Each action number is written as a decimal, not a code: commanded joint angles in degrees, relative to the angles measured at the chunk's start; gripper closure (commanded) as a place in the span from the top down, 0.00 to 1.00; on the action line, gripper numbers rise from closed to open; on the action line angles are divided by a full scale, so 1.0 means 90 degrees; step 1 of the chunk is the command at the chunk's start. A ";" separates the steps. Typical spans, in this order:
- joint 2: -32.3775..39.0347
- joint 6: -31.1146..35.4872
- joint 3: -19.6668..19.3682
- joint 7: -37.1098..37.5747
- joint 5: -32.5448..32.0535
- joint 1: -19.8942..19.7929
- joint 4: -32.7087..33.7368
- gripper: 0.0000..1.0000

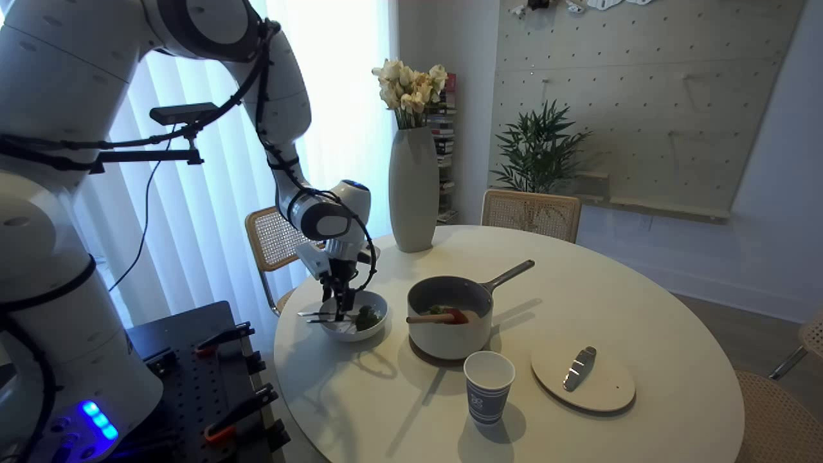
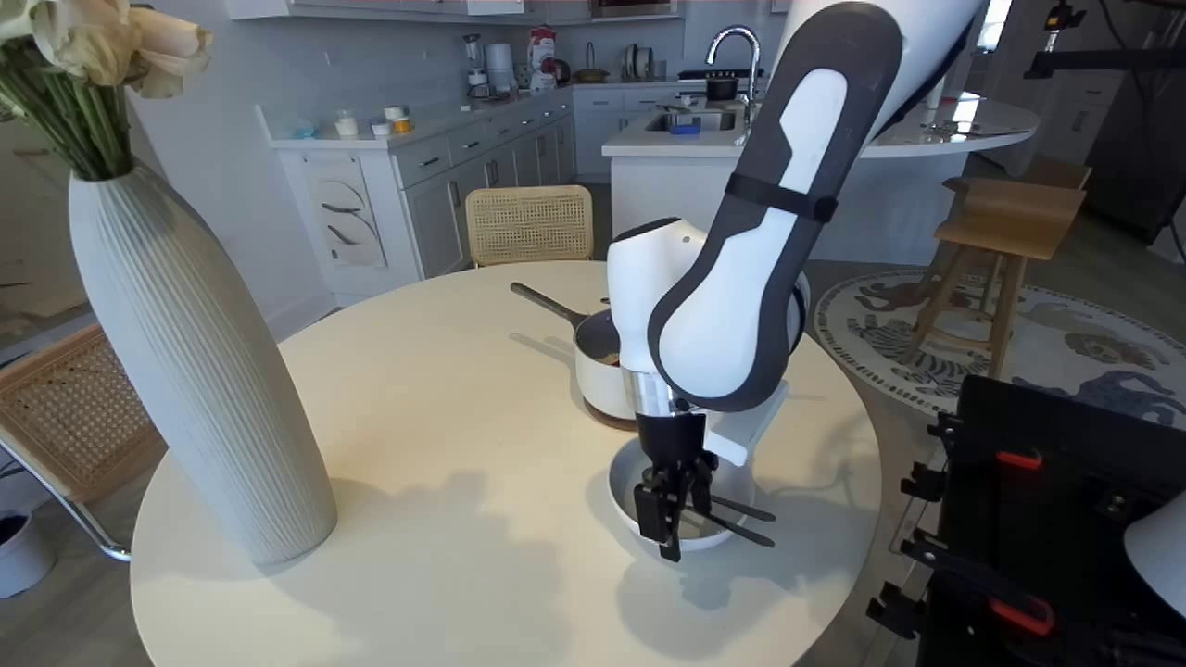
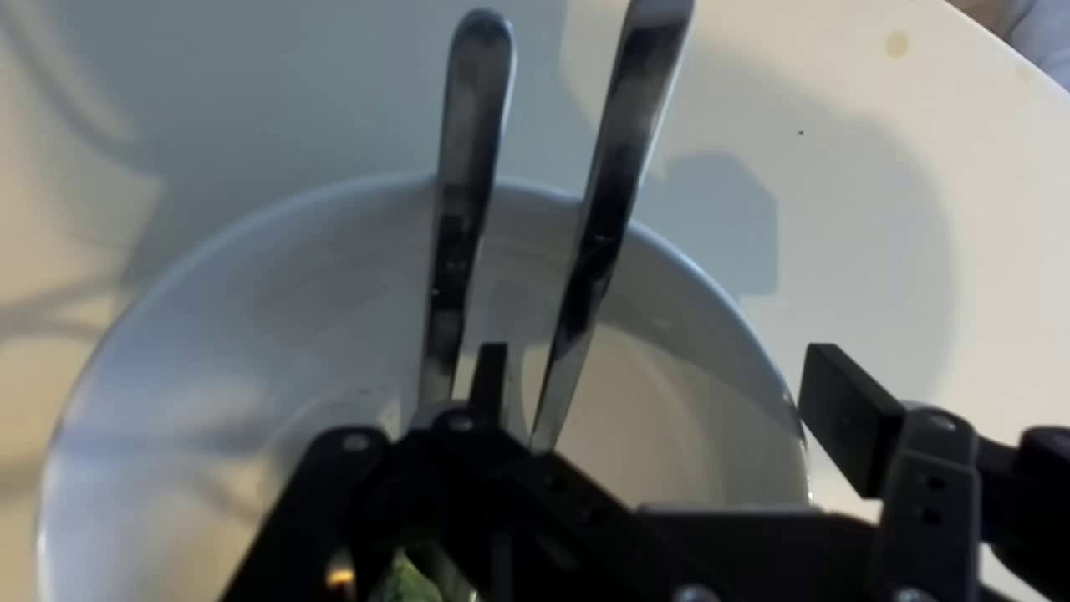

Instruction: Move the white bowl to the left, remove the fork and then the spoon from the bowl and place them on the table, move the blue cup to the left

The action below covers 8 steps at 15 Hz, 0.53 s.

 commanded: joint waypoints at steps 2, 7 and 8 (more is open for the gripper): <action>-0.0012 -0.0050 0.0042 0.0145 0.0109 -0.0071 0.0111 1.00; -0.0151 -0.0096 0.0133 0.0047 0.0195 -0.0237 0.0122 1.00; -0.0215 -0.0109 0.0168 0.0011 0.0225 -0.0294 0.0100 1.00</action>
